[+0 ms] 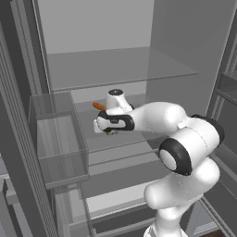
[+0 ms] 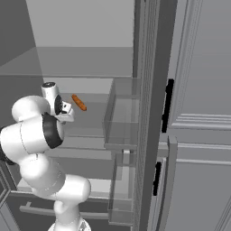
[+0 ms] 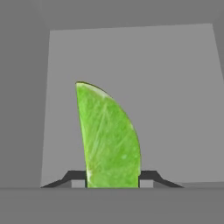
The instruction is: Grab a lemon wedge from the fridge and one ice cube from the ice bowl, and put them in the glass of lemonade.
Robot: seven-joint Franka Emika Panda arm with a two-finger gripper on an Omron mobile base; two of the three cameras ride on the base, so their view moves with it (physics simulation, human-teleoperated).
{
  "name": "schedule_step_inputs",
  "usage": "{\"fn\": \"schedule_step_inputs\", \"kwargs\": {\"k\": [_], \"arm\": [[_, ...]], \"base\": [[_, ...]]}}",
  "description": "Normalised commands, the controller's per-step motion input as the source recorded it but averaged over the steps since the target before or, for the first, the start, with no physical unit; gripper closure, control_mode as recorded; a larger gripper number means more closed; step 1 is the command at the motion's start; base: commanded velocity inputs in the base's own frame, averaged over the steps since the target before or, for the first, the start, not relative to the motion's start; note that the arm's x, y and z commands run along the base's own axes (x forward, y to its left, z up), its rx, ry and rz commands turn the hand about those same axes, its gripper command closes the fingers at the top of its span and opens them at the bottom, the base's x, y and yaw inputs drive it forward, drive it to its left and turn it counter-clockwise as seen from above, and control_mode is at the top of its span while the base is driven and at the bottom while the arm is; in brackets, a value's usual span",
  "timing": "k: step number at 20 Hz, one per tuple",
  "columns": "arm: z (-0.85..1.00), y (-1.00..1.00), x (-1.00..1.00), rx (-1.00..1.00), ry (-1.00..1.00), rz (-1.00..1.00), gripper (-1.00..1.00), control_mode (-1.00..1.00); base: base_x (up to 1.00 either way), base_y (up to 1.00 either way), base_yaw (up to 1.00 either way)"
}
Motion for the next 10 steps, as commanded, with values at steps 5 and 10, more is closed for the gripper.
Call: {"fn": "schedule_step_inputs", "kwargs": {"k": [5,10], "arm": [[0.27,-0.07,-1.00,0.01,-0.15,-0.01,1.00,-1.00],[0.36,-0.34,-1.00,0.03,-0.08,-0.06,1.00,-1.00]], "base": [[0.00,0.00,0.00],[0.00,0.00,0.00]]}}
